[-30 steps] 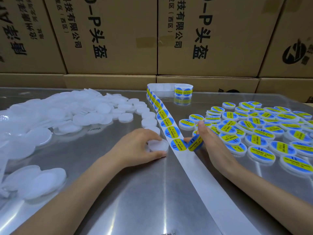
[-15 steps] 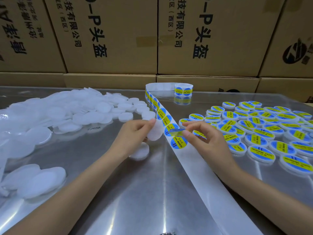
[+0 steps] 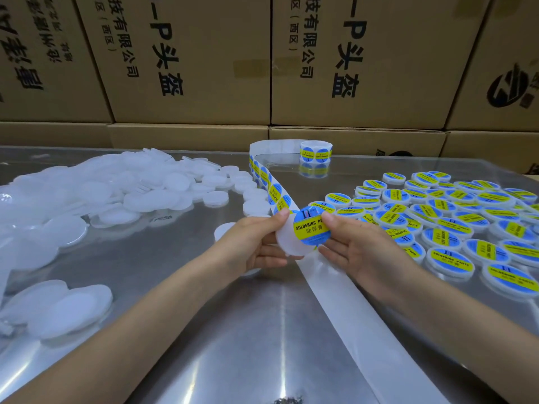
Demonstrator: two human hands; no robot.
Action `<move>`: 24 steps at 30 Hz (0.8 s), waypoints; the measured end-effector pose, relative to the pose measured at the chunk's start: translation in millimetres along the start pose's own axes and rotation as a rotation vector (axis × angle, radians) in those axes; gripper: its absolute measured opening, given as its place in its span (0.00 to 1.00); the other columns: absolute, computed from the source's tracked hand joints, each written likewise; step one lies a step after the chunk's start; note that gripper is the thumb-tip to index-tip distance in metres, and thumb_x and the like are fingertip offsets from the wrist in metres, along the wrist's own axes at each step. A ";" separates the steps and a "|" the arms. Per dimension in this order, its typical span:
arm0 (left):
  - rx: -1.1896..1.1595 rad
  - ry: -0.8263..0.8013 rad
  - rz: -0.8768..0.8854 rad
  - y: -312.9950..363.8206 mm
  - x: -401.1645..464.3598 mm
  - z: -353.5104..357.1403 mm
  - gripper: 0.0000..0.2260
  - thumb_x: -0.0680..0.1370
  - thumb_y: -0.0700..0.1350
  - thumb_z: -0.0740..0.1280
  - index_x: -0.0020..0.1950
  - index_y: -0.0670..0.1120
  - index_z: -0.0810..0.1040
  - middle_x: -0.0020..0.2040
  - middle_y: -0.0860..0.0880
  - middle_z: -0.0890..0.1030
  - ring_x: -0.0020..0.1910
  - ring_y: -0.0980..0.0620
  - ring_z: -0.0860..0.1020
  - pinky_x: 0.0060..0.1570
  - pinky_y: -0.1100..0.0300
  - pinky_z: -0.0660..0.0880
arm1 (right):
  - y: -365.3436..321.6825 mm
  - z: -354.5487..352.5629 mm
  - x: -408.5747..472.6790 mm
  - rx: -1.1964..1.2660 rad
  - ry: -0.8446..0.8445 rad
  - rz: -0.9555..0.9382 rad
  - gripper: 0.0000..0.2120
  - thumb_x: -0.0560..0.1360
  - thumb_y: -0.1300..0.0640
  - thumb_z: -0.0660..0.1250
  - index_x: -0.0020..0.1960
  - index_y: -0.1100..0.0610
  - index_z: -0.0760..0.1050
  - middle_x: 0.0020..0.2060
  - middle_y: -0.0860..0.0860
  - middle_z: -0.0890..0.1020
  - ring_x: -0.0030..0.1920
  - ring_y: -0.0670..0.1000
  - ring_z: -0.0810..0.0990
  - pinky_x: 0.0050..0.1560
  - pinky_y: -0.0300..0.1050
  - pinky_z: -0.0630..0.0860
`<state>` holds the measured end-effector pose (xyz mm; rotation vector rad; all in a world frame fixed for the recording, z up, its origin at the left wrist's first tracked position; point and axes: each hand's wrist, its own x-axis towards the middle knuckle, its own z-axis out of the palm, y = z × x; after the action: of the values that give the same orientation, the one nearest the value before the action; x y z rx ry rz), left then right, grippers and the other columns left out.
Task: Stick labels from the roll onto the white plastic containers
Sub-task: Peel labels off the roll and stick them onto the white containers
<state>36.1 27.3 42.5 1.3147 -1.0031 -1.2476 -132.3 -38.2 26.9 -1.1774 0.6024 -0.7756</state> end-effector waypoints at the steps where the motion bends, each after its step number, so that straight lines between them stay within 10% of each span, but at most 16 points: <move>1: -0.009 -0.015 -0.002 0.0 -0.3 0.9 0.15 0.79 0.54 0.60 0.51 0.44 0.80 0.34 0.48 0.83 0.29 0.56 0.81 0.29 0.66 0.77 | 0.7 0.9 -1.1 0.019 -0.016 0.018 0.24 0.61 0.47 0.72 0.53 0.57 0.81 0.52 0.51 0.84 0.53 0.47 0.83 0.50 0.38 0.78; 6: -0.022 -0.044 -0.002 -1.1 -1.3 3.0 0.16 0.78 0.56 0.60 0.50 0.46 0.81 0.41 0.46 0.85 0.37 0.53 0.83 0.30 0.66 0.77 | 4.9 4.4 -2.0 0.038 -0.016 0.060 0.12 0.63 0.50 0.71 0.44 0.53 0.85 0.50 0.52 0.85 0.49 0.47 0.84 0.46 0.36 0.80; 24: -0.003 -0.138 0.032 -2.5 -5.8 4.9 0.19 0.69 0.60 0.62 0.49 0.48 0.81 0.42 0.48 0.85 0.40 0.53 0.84 0.34 0.65 0.78 | 6.4 3.1 -1.6 0.021 0.027 0.039 0.19 0.65 0.51 0.70 0.54 0.59 0.81 0.50 0.53 0.85 0.51 0.50 0.83 0.55 0.42 0.77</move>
<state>30.3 32.8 41.1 1.2187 -1.1149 -1.3289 -129.5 -34.0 21.7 -1.1344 0.6362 -0.7636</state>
